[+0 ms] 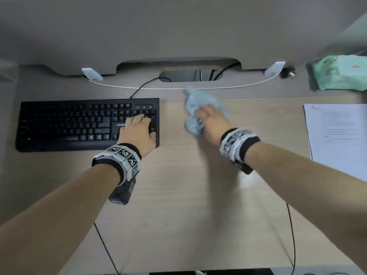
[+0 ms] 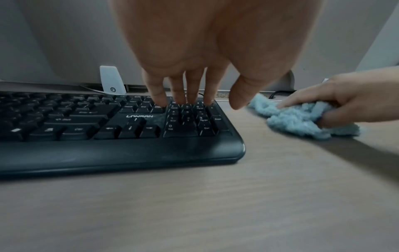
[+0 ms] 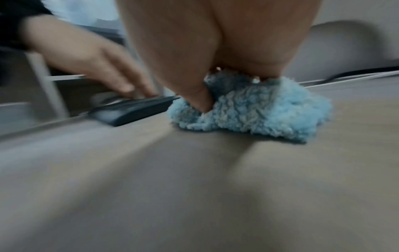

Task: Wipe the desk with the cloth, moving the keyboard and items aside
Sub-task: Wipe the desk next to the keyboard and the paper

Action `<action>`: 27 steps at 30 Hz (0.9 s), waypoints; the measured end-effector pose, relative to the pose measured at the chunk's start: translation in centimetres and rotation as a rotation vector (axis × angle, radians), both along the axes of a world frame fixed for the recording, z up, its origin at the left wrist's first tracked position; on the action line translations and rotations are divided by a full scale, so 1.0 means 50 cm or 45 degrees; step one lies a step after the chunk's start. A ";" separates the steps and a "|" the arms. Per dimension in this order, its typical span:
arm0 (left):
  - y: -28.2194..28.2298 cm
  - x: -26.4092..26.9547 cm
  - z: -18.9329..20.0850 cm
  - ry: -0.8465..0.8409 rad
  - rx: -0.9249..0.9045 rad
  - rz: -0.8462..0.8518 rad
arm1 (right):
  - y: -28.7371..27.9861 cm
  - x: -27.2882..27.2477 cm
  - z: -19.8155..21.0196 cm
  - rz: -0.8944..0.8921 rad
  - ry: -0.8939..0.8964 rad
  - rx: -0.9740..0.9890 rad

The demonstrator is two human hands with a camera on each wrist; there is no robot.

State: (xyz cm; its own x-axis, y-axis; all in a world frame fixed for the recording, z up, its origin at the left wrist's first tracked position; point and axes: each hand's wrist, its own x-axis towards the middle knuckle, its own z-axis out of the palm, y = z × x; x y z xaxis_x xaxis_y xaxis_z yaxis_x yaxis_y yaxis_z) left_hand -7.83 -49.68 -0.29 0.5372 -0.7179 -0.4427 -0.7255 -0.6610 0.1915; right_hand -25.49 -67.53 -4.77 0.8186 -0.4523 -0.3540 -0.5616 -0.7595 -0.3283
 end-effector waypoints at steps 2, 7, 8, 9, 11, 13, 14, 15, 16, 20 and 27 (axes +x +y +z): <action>0.000 0.002 -0.004 0.015 -0.024 -0.009 | -0.076 -0.001 0.005 -0.253 0.067 -0.076; -0.007 0.006 -0.021 0.094 -0.140 -0.073 | -0.055 0.110 0.019 -0.167 0.084 -0.052; -0.009 0.005 -0.025 0.094 -0.148 -0.097 | -0.023 0.128 0.017 -0.084 0.060 -0.027; -0.013 0.004 -0.028 0.089 -0.144 -0.125 | 0.005 0.135 0.017 -0.003 0.033 -0.002; -0.020 0.002 -0.031 0.082 -0.110 -0.179 | 0.030 0.116 0.018 0.080 0.004 0.053; -0.025 0.000 -0.031 0.053 -0.078 -0.231 | 0.000 0.064 0.022 0.008 0.002 0.058; -0.026 0.001 -0.031 0.032 -0.072 -0.246 | -0.023 0.036 0.023 -0.093 0.010 0.048; -0.026 0.002 -0.030 0.018 -0.074 -0.251 | -0.049 0.011 0.024 -0.218 0.022 0.050; -0.025 0.002 -0.030 0.012 -0.076 -0.250 | -0.073 -0.007 0.027 -0.323 0.045 0.043; -0.023 0.006 -0.032 0.010 -0.084 -0.233 | -0.062 0.046 0.014 -0.250 0.188 -0.106; -0.028 -0.007 -0.029 0.009 -0.049 -0.233 | 0.153 0.007 0.000 0.333 0.037 0.085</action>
State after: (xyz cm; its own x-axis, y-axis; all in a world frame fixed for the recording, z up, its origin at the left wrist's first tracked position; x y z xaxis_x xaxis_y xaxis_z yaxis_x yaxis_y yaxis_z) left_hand -8.20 -51.10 -1.75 0.3933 -0.8196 -0.4167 -0.8313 -0.5106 0.2196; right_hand -25.13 -59.90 -4.77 0.8936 -0.2018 -0.4010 -0.3592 -0.8572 -0.3691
